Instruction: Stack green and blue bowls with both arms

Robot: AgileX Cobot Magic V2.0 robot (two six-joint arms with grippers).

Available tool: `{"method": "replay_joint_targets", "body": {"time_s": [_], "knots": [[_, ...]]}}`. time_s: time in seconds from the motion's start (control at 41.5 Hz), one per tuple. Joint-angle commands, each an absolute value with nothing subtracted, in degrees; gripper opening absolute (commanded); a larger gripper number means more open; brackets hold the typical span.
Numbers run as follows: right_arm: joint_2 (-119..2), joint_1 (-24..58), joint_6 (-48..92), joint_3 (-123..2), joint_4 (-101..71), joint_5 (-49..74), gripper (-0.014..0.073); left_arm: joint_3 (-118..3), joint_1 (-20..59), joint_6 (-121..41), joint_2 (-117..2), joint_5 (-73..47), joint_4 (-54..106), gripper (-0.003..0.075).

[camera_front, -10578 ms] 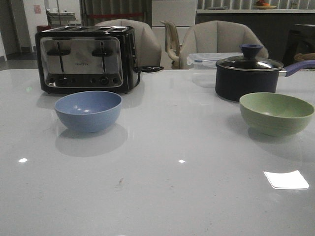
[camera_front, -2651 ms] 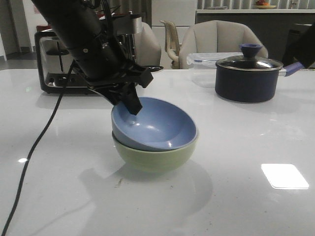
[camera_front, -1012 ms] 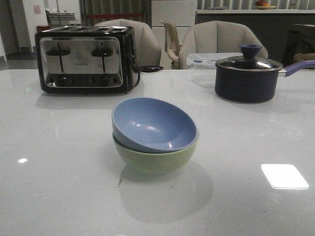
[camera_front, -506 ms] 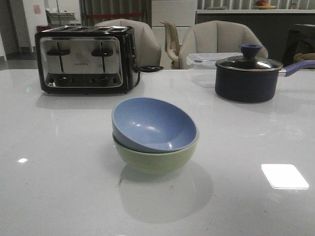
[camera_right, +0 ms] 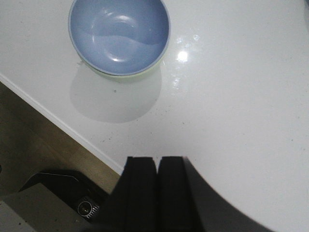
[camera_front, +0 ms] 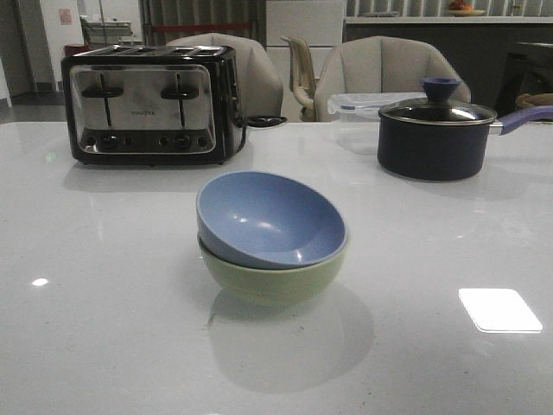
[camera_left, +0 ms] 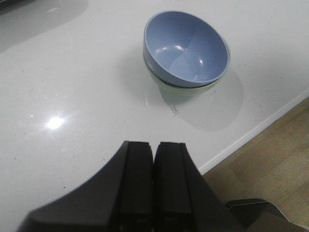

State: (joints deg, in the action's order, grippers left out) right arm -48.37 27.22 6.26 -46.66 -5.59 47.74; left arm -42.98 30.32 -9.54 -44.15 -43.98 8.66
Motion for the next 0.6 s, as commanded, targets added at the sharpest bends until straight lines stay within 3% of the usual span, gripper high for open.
{"method": "replay_joint_targets", "body": {"time_s": [0.0, 0.217, 0.578], "knots": [[-47.7, 27.0, 6.2, -48.2, -5.3, 44.4, 0.0039, -44.6, 30.4, -9.2, -44.0, -39.8, 9.4, 0.0098], [-47.7, 27.0, 6.2, -48.2, -5.3, 44.5, 0.0039, -44.1, 26.5, -9.2, -39.7, -39.1, 8.6, 0.0098], [-47.7, 27.0, 6.2, -48.2, -5.3, 44.5, 0.0039, -27.0, 8.7, -9.2, -15.4, -17.7, 8.0, 0.0099]]}}
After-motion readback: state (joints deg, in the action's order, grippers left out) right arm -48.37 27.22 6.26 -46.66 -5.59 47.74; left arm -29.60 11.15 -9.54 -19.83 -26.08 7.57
